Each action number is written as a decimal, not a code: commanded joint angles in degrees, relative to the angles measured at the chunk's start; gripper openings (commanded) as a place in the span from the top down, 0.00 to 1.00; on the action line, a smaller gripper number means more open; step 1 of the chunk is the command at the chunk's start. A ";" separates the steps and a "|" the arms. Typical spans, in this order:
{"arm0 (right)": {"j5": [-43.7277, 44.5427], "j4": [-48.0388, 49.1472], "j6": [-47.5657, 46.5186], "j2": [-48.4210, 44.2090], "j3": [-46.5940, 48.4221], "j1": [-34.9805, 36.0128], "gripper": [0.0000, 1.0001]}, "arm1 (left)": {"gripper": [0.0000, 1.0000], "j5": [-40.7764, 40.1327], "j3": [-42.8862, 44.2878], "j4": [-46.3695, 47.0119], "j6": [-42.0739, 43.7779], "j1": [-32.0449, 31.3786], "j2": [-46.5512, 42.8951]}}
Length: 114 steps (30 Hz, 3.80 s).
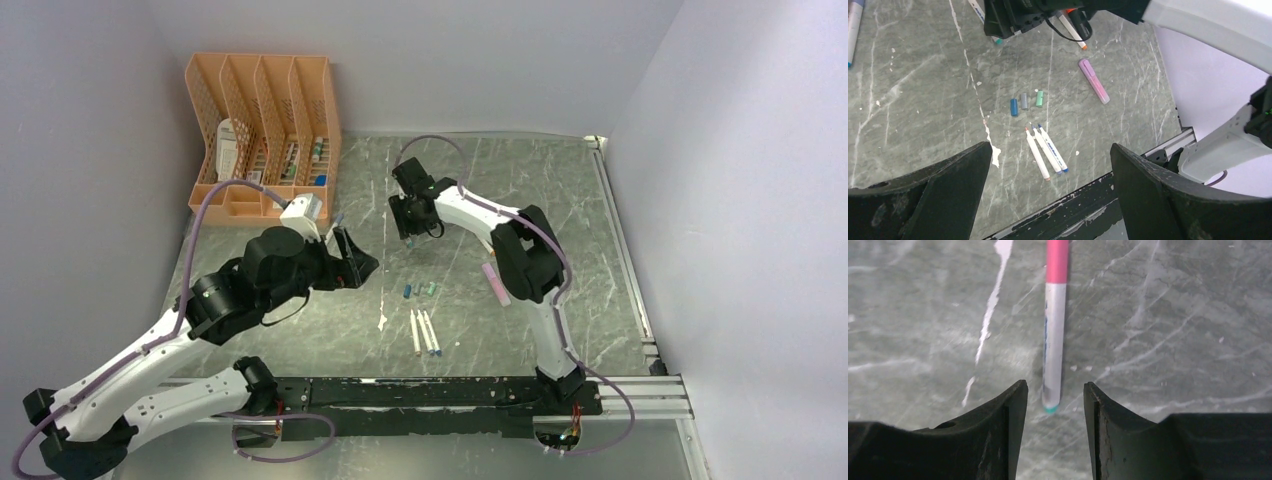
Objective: Open the pen caps
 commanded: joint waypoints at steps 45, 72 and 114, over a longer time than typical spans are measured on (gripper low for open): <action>-38.03 14.57 19.07 -71.69 -57.30 -11.02 1.00 | 0.00 21.30 -20.74 56.27 -11.05 -0.38 15.91; -36.76 18.85 20.56 -65.70 -54.45 -5.30 1.00 | 0.50 18.50 -22.90 65.45 -13.60 -0.35 24.01; -25.59 19.16 20.77 -60.12 -53.13 6.97 1.00 | 0.62 18.04 -21.81 64.31 -14.90 -0.26 23.20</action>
